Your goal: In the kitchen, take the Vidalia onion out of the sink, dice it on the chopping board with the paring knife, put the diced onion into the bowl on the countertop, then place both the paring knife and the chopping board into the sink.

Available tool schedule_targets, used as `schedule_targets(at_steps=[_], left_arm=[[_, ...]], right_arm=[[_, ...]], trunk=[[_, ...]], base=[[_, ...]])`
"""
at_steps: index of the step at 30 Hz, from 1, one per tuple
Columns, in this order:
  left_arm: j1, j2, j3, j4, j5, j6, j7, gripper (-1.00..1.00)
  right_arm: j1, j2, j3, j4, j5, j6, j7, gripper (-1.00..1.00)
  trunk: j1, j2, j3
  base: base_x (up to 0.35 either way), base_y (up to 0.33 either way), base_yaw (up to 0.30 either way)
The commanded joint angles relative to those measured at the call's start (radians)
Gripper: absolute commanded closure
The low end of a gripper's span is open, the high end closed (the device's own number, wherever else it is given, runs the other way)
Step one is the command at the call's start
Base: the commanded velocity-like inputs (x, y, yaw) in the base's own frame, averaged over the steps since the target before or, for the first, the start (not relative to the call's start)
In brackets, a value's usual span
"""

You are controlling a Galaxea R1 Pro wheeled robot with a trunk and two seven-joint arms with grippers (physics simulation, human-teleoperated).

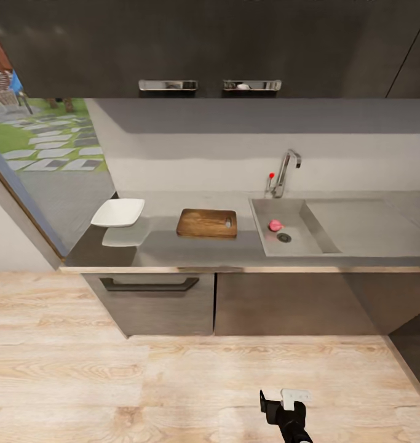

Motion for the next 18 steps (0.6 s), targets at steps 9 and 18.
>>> schedule_targets(at_steps=[9, 18], left_arm=[[0.000, 0.000, -0.001, -0.003, 0.004, -0.003, 0.000, -1.00], [0.000, 0.000, 0.000, -0.003, 0.004, -0.003, 0.000, -1.00]], right_arm=[[-0.001, -0.001, 0.009, 0.000, -0.009, -0.004, -0.007, -1.00], [-0.001, -0.001, 0.009, -0.001, -0.009, -0.004, -0.007, -1.00]], trunk=[[0.001, -0.002, 0.012], [0.001, -0.002, 0.026]], base=[[0.000, 0.000, 0.000], [0.000, 0.000, 0.000]])
